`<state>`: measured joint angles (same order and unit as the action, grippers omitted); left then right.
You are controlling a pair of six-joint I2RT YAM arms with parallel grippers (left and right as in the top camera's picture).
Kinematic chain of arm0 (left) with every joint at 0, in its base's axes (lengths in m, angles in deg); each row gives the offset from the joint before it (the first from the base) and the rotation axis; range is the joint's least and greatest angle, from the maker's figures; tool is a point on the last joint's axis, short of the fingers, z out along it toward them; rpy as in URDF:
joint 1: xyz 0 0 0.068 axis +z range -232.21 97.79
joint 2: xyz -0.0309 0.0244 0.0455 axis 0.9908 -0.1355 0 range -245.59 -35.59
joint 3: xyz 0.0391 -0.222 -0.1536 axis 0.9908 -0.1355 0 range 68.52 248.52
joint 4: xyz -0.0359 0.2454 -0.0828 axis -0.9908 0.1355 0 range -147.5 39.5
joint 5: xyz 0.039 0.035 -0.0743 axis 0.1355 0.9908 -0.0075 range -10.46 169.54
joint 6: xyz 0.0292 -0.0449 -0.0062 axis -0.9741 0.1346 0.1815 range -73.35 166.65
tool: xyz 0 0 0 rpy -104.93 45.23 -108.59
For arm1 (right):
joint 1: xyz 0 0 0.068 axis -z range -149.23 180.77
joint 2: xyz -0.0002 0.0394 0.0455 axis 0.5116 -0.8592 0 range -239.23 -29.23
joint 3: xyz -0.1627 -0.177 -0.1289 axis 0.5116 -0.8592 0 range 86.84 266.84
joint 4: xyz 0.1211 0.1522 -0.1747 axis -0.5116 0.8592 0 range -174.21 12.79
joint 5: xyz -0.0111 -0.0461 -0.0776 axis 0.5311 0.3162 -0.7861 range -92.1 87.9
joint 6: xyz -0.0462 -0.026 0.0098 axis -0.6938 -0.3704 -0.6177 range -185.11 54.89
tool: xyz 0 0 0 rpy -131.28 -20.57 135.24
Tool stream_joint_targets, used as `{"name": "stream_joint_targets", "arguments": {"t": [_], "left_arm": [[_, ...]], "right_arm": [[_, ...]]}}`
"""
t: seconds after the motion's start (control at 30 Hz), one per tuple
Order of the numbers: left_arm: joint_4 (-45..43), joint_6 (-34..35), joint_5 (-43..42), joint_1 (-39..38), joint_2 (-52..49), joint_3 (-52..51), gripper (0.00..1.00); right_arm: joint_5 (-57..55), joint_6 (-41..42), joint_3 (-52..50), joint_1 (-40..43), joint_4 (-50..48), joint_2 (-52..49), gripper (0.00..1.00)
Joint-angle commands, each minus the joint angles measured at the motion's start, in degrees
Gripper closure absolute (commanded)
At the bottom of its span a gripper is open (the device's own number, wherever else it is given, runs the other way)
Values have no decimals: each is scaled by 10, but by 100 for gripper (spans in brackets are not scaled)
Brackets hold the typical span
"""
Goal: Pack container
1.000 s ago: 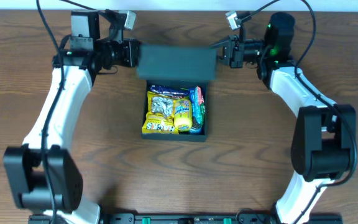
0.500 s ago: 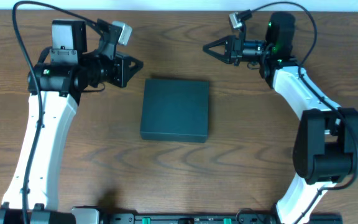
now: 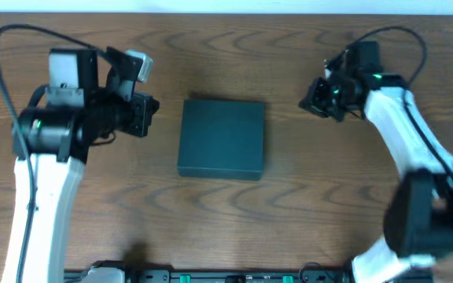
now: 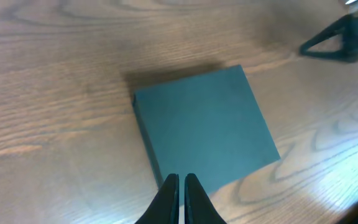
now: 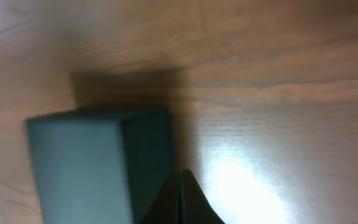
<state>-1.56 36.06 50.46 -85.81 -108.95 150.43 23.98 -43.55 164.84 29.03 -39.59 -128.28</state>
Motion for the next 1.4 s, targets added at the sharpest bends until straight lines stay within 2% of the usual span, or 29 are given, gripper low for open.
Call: {"name": "stream_joint_targets", "arguments": {"t": [0.0,0.2,0.37,0.5,0.67,0.7,0.73,0.77,1.37], "left_arm": [[-4,-10,14,-2,54,-35,94],[-39,2,11,-2,167,-157,94],[-86,6,-15,-2,257,-299,94],[-164,38,-40,-2,293,-422,94],[-240,66,-40,-2,294,-503,94],[-249,66,-39,-2,293,-512,80],[-249,65,-37,-2,293,-515,10],[-249,65,-33,-2,292,-516,5],[-245,65,-33,-2,291,-516,5]], "right_arm": [[-28,-106,-6,-11,25,117,99],[-28,-122,-134,-34,9,336,98],[-27,-110,-347,-47,-41,543,98],[-27,-68,-489,-47,-48,685,99],[-28,-19,-552,-47,-48,758,98],[-27,-18,-557,-47,-49,761,69],[-27,-18,-562,-47,-49,760,18],[-27,-18,-566,-47,-49,759,1],[-28,-19,-575,-47,-47,758,1]]}}
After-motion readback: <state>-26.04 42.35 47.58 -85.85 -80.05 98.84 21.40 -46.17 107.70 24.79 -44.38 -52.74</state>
